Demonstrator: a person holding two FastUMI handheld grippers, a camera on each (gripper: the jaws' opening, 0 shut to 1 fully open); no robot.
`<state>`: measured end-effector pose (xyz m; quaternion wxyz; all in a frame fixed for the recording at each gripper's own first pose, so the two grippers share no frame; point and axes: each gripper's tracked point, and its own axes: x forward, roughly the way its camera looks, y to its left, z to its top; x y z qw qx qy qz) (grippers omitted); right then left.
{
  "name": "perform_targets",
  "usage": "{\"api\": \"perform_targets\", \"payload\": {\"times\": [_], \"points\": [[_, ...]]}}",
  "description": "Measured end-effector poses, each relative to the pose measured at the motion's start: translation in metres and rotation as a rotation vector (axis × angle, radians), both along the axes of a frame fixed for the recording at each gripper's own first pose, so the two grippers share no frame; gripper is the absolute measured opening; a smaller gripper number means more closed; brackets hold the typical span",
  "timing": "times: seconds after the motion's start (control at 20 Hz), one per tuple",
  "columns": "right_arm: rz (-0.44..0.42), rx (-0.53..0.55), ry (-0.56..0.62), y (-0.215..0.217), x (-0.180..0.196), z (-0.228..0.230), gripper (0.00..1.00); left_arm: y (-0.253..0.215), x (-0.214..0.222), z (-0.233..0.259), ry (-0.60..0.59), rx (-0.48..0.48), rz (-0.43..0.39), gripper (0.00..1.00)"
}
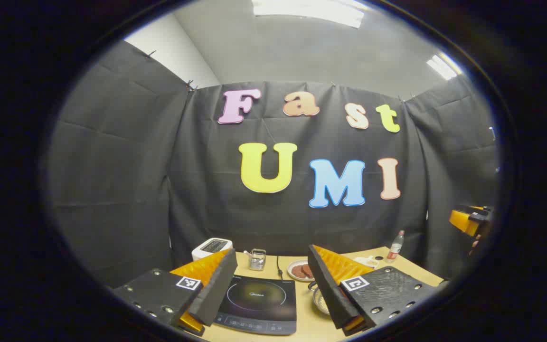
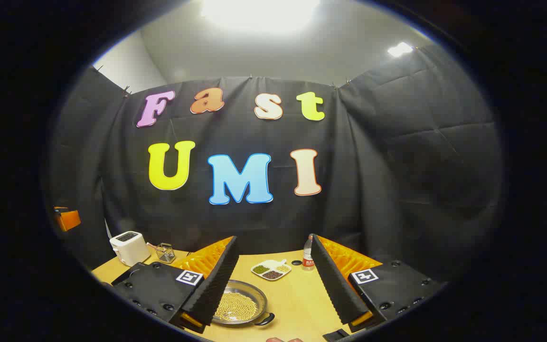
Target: First push the handle of the pot to place it horizontally, then grasp the pot with both hands and set it on the induction cooktop.
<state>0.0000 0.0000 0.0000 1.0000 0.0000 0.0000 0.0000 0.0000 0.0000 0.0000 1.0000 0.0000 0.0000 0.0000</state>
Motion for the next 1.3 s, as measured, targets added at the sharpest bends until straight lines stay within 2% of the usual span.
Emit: {"api": "perform_targets", "payload": {"times": [0.35, 0.45, 0.5, 0.55, 0.6, 0.65, 0.7, 0.8, 0.85, 0.9, 0.95, 1.15, 1.2, 1.25, 1.3], "points": [[-0.008, -0.03, -0.014, 0.007, -0.014, 0.001, 0.92, 0.001, 0.004, -0.005, 0.006, 0.008, -0.035, 0.88], [-0.008, -0.037, -0.008, 0.008, -0.015, -0.003, 0.92, 0.002, 0.004, -0.01, 0.013, 0.01, -0.04, 0.91], [-0.007, -0.034, -0.005, 0.009, -0.017, -0.005, 0.98, 0.002, 0.004, -0.011, 0.017, 0.012, -0.045, 0.88], [-0.009, -0.029, -0.002, 0.009, -0.018, -0.006, 0.98, 0.002, 0.003, -0.015, 0.019, 0.014, -0.05, 0.88], [-0.011, -0.023, 0.002, 0.01, -0.02, -0.008, 0.92, 0.002, 0.003, -0.017, 0.024, 0.015, -0.054, 0.88], [-0.013, -0.018, 0.006, 0.01, -0.021, -0.009, 0.92, 0.004, 0.003, -0.02, 0.03, 0.015, -0.056, 0.91], [-0.014, -0.016, 0.01, 0.01, -0.023, -0.011, 0.98, 0.003, 0.003, -0.022, 0.032, 0.011, -0.059, 0.88], [-0.01, -0.017, 0.015, 0.011, -0.023, -0.012, 0.98, 0.003, 0.001, -0.026, 0.035, 0.003, -0.065, 0.91], [-0.002, -0.018, 0.021, 0.014, -0.023, -0.013, 0.92, 0.004, 0.001, -0.027, 0.036, 0.001, -0.064, 0.91], [0.004, -0.019, 0.029, 0.015, -0.022, -0.016, 0.92, 0.005, 0.001, -0.029, 0.038, -0.001, -0.062, 0.91], [0.006, -0.027, 0.046, 0.017, -0.02, -0.021, 0.98, 0.007, 0.001, -0.033, 0.043, -0.006, -0.06, 0.88], [0.009, -0.082, 0.119, 0.017, -0.011, -0.041, 0.98, 0.011, -0.002, -0.05, 0.071, -0.016, -0.051, 0.88], [0.013, -0.085, 0.129, 0.018, -0.011, -0.043, 0.93, 0.011, -0.003, -0.054, 0.077, -0.016, -0.055, 0.91], [0.02, -0.084, 0.14, 0.021, -0.01, -0.045, 0.98, 0.011, -0.004, -0.059, 0.083, -0.016, -0.06, 0.91], [0.029, -0.084, 0.155, 0.025, -0.009, -0.048, 0.98, 0.012, -0.004, -0.062, 0.087, -0.016, -0.062, 0.91]]}}
